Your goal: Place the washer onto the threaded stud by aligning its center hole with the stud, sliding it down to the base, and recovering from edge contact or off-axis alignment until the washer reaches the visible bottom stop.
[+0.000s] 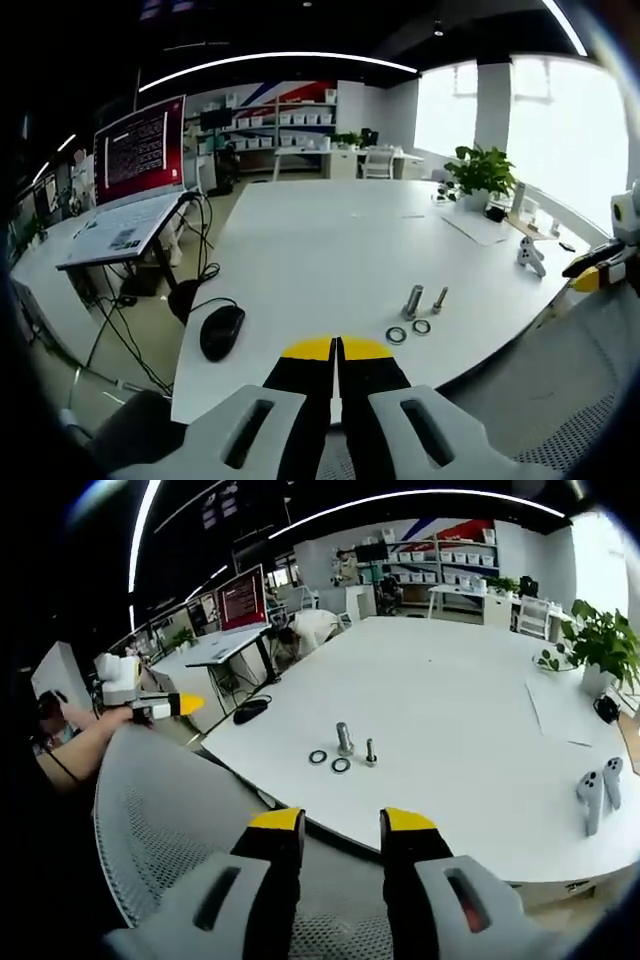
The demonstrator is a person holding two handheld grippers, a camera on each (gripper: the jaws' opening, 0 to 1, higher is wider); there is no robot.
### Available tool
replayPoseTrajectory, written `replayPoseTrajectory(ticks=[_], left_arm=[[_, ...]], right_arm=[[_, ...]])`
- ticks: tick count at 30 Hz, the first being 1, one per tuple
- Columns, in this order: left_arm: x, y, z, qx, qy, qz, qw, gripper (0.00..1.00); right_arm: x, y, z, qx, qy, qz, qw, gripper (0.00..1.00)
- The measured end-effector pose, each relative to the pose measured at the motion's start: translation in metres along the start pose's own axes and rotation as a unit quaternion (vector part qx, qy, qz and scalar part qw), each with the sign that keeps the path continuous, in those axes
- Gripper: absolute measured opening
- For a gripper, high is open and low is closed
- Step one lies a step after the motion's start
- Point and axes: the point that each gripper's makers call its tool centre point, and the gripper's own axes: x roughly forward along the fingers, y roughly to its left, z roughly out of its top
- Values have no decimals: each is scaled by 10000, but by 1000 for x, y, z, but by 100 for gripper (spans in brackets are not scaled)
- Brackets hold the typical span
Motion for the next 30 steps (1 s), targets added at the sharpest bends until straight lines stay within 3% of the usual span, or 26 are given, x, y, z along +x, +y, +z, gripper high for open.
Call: replayPoseTrajectory(ticks=[3, 6, 7, 17, 30], left_arm=[[0, 1, 0, -4, -8, 12, 10000, 0], [0, 0, 1, 14, -11, -1, 10000, 0], [0, 1, 1, 2, -11, 1, 10000, 0], [2, 0, -3, 81, 144, 29, 9999, 2], [1, -9, -3, 128, 148, -253, 9995, 1]], right_arm=[[7, -3, -8, -170, 206, -184, 9995, 33], [12, -1, -6, -718, 182, -294, 9968, 28], [11, -5, -5, -726, 152, -403, 9964, 28], [11, -5, -7, -520, 62, -311, 9981, 27], [14, -2, -9, -826, 162, -268, 9961, 26]])
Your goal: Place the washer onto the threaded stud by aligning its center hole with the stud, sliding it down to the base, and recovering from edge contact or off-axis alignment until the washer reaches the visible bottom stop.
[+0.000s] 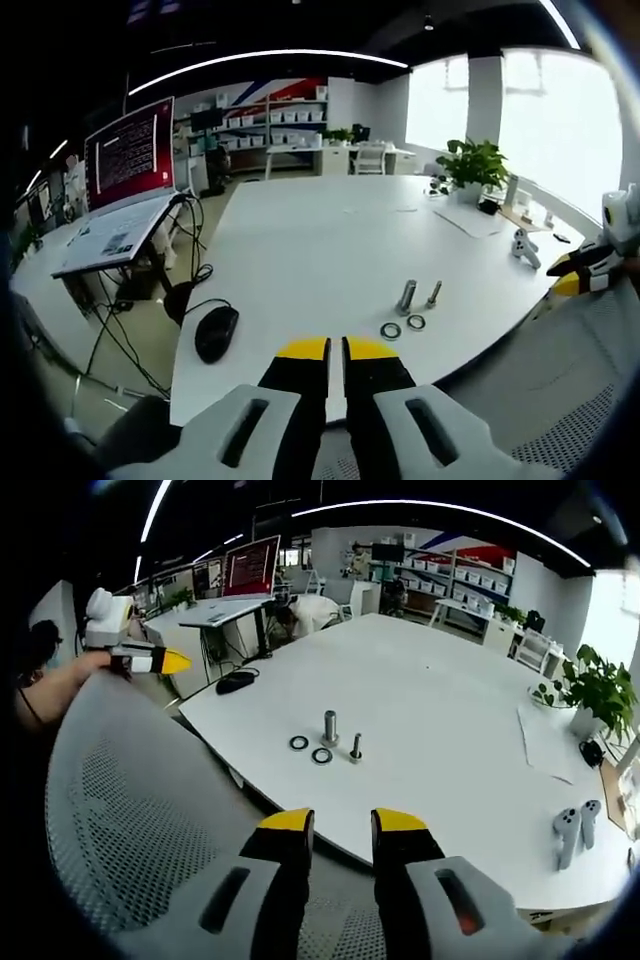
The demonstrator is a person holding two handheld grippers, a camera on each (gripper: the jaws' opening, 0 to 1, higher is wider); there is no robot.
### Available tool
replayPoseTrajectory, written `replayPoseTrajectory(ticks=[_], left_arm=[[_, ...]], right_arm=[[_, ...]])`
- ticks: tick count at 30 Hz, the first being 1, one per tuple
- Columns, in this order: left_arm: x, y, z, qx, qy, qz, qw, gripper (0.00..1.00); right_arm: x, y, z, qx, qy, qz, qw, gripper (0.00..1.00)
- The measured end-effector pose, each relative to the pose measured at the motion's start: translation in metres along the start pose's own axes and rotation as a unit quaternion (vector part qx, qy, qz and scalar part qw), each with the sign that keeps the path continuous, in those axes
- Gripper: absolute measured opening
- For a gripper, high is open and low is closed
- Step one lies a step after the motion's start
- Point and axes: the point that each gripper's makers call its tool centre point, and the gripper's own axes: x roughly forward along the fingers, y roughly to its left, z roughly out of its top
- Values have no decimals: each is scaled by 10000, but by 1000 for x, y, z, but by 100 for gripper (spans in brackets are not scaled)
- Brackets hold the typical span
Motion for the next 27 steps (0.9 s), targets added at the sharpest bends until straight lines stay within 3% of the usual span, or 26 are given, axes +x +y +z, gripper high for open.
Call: replayPoseTrajectory(ticks=[6, 11, 14, 17, 20, 23, 27], left_arm=[[0, -2, 2, 65, 65, -225, 9997, 1], [-1, 6, 17, 0, -30, -314, 9995, 2], [0, 7, 32, 385, -33, -416, 9984, 3], [5, 6, 49, 851, -227, -447, 9951, 14], [12, -1, 52, 1245, -6, -622, 9903, 15], [24, -9, 51, 1771, 264, -836, 9803, 18], [40, -18, 49, 1896, 536, -1104, 9742, 17]], right_arm=[[1, -1, -1, -53, 1, 14, 10000, 26], [2, 1, -6, 10, 182, 128, 9998, 26], [2, 1, -4, -44, 87, 122, 9999, 25], [1, 0, -5, 23, 101, 92, 9999, 24], [2, 2, -6, 35, 160, 137, 9998, 24], [2, 3, -8, 68, 189, 213, 9996, 24], [2, 4, -8, 109, 179, 218, 9995, 24]])
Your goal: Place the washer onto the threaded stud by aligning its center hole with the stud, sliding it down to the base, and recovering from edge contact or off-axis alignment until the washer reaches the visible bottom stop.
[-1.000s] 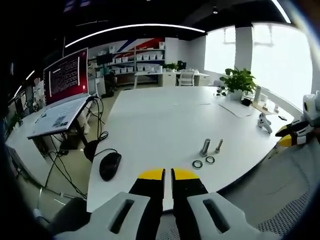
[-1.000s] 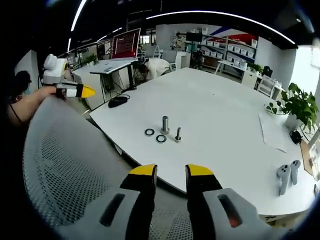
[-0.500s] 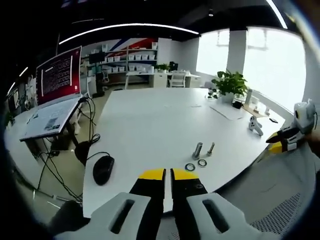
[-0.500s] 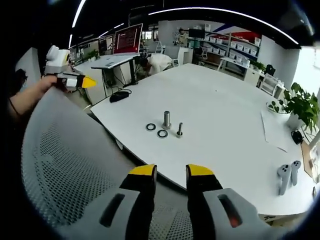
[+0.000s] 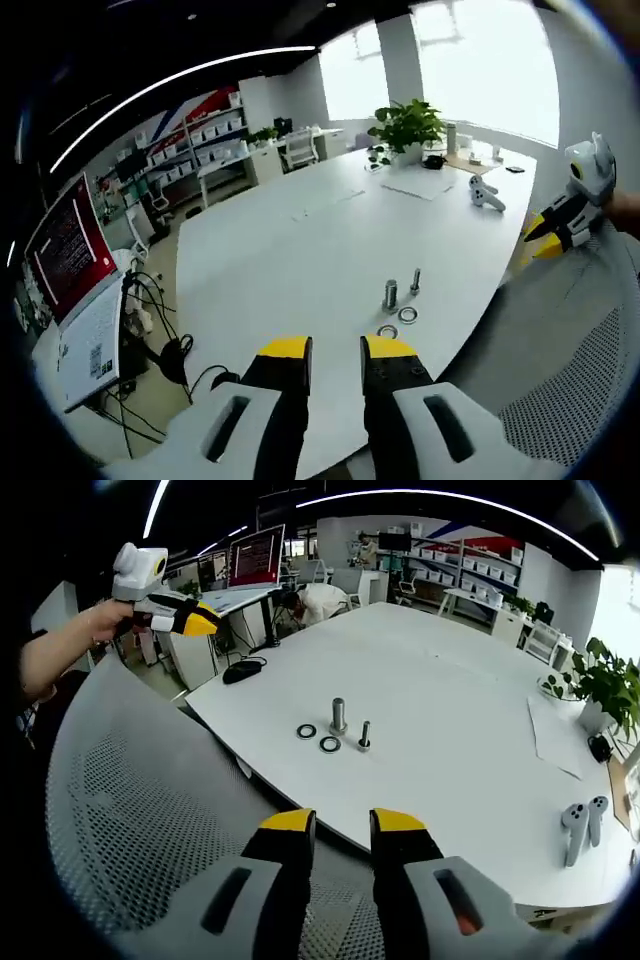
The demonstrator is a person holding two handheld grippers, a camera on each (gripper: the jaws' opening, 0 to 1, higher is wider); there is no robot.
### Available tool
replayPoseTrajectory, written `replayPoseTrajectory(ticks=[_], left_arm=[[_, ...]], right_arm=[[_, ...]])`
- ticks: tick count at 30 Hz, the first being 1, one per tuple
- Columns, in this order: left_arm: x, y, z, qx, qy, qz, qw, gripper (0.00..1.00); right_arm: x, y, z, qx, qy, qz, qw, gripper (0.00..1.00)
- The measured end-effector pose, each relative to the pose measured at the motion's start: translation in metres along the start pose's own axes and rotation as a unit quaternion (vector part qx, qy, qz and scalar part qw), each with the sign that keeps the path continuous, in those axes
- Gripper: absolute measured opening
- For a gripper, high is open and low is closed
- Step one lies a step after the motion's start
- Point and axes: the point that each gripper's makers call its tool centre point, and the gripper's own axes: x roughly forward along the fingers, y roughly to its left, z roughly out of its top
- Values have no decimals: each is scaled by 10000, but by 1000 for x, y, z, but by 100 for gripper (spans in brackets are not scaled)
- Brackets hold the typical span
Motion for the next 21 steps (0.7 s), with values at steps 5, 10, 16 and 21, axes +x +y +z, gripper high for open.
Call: replayPoseTrajectory(ticks=[5, 10, 16, 21], left_arm=[[24, -6, -16, 415, 597, -249, 9970, 16], [48, -22, -33, 1551, 1065, -784, 9790, 16], [75, -41, -40, 1578, 1390, -1265, 9694, 15], [90, -54, -56, 1618, 1827, -1622, 9561, 5]], right_arm=[[0, -2, 0, 80, -37, -46, 10000, 25], [-1, -6, 2, 104, -87, -141, 9998, 25], [-1, -6, 2, 159, -97, -160, 9997, 25], [-1, -7, 3, 193, -141, -181, 9995, 25]])
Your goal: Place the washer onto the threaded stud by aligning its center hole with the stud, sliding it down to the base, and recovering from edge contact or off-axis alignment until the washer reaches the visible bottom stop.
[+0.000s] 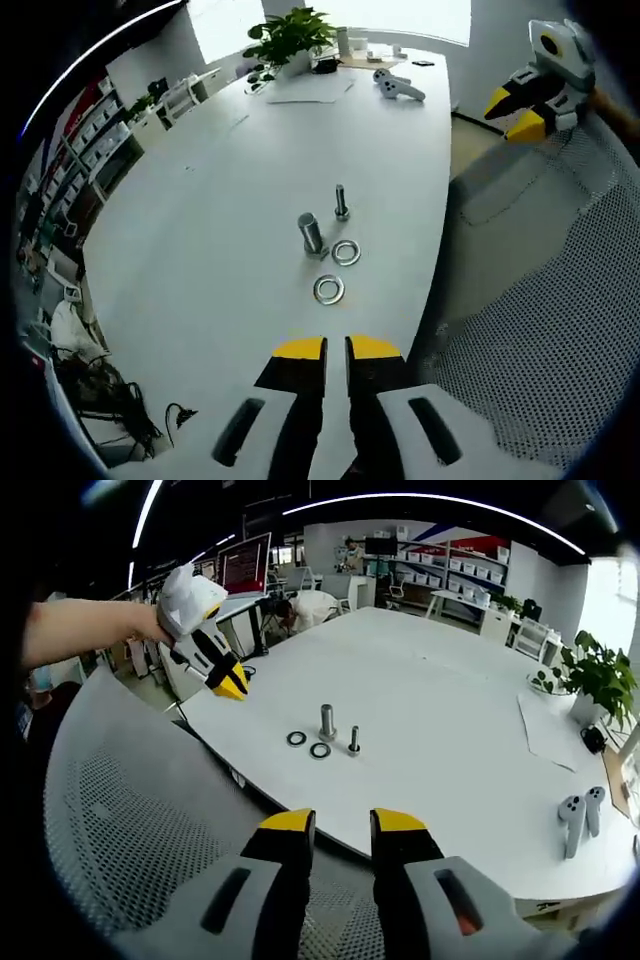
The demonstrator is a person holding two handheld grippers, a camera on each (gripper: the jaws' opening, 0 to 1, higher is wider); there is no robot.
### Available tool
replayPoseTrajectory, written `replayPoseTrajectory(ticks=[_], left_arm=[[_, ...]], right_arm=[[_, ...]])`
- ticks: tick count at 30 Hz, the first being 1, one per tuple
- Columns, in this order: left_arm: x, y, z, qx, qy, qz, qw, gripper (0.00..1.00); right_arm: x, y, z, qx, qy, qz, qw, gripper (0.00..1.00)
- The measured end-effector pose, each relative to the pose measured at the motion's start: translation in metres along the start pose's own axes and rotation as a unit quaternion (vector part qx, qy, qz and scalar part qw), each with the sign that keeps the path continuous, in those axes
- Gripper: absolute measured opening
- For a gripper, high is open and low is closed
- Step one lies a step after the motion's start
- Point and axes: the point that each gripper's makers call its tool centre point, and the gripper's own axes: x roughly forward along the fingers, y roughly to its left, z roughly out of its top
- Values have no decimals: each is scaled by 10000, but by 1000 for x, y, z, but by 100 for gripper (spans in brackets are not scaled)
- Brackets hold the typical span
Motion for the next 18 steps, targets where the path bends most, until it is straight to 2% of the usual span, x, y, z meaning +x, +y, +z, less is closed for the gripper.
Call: replayPoseTrajectory(ticks=[3, 6, 9, 10, 15, 18], left_arm=[[11, -1, -9, 282, 309, -60, 9991, 5], [25, -4, -12, 440, 432, -219, 9979, 5], [35, -2, -22, 708, 801, -203, 9941, 5], [39, -3, -27, 829, 941, -298, 9917, 5], [52, 0, -36, 990, 1205, -339, 9872, 4], [58, -2, -44, 1133, 1496, -451, 9812, 0]], right_arm=[[0, -1, 0, 10, -7, -14, 10000, 25], [0, -2, 1, 32, -39, -44, 10000, 24], [0, -2, 0, 41, -15, -50, 10000, 24], [0, -2, 0, 40, -1, -46, 10000, 24], [0, -2, 0, 44, 9, -42, 10000, 24], [0, -2, 1, 52, -30, -60, 10000, 24]])
